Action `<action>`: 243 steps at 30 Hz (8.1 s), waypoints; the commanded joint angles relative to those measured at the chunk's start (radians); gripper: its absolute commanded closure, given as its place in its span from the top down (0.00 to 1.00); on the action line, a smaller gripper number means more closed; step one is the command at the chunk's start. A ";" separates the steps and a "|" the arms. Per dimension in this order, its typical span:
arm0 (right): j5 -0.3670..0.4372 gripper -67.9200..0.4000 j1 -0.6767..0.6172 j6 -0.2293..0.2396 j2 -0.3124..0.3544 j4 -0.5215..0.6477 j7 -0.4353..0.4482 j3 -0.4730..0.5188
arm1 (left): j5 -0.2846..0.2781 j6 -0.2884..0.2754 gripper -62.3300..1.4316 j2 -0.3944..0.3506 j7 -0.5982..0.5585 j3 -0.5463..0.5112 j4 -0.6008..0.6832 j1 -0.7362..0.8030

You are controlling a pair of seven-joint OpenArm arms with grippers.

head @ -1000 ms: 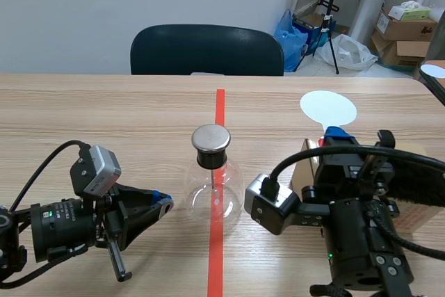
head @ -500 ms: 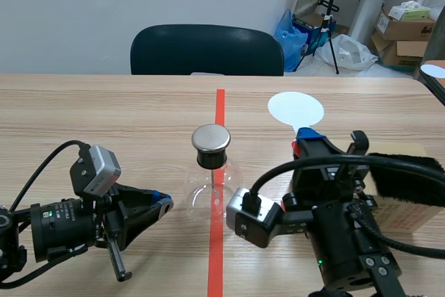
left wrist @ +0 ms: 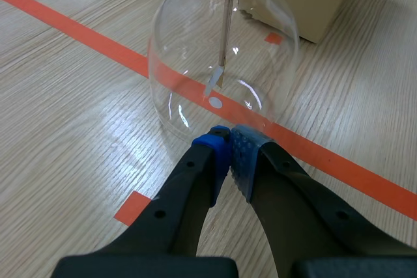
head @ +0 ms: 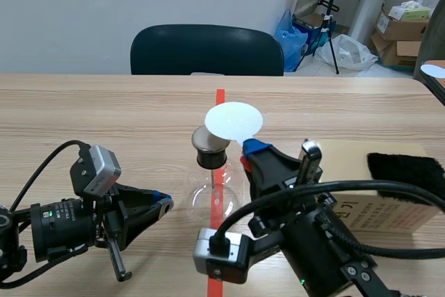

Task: Do the electroscope experiment

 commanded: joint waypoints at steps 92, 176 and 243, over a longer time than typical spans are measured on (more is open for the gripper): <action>-0.003 0.02 0.011 -0.011 0.006 0.016 -0.488 0.007 | -0.007 -0.003 0.07 0.003 -0.025 -0.001 0.016 0.000; -0.003 0.02 0.011 -0.011 0.006 0.016 -0.487 0.007 | -0.007 -0.003 0.07 0.002 -0.025 -0.001 0.016 0.000; 0.259 0.02 -0.326 -0.189 -0.426 -0.072 0.788 1.089 | 0.169 -0.087 0.07 -0.186 -0.388 -0.448 0.446 0.581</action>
